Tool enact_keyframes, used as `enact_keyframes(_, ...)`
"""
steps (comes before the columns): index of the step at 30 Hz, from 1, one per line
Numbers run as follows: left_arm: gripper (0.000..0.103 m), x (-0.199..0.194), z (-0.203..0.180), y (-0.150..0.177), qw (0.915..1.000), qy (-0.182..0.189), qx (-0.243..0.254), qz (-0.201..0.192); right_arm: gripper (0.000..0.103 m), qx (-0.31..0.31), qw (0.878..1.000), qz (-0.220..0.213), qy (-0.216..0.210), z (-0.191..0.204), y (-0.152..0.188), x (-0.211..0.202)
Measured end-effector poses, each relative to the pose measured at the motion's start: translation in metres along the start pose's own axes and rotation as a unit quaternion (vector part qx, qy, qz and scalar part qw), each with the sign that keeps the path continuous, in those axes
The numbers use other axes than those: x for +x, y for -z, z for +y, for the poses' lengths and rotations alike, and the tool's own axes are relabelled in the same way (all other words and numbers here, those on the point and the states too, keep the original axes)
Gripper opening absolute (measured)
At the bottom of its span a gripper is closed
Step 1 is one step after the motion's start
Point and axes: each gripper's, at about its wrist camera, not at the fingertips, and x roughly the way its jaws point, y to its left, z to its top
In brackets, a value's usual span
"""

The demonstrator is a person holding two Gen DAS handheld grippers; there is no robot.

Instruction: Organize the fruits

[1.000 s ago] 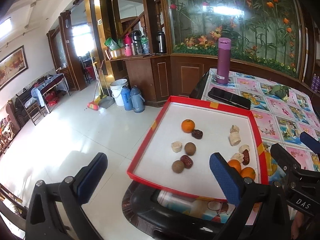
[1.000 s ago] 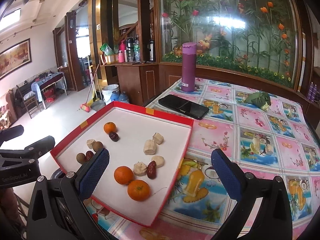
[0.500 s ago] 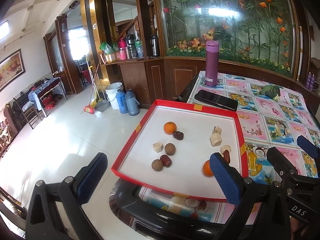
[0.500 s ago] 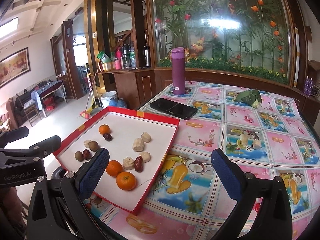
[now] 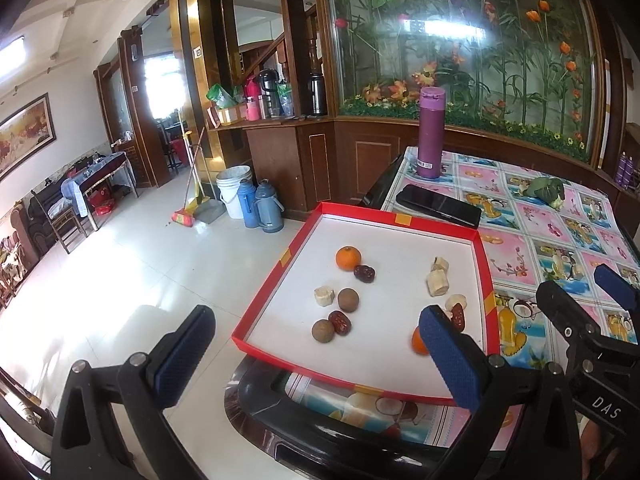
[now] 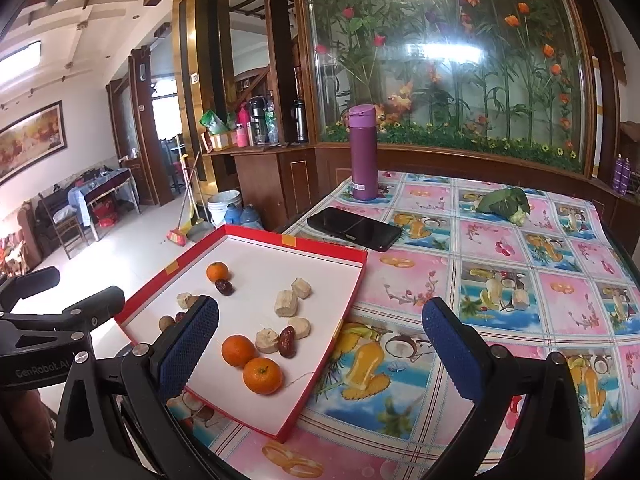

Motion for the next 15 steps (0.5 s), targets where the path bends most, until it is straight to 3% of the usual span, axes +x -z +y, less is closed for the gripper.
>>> enact_keyframes(15,0.103,-0.003,0.029,0.001,0.9996,-0.001,-0.025,-0.012,0.102,-0.017,1.0,-0.006,-0.006,0.026,-0.008,0.002)
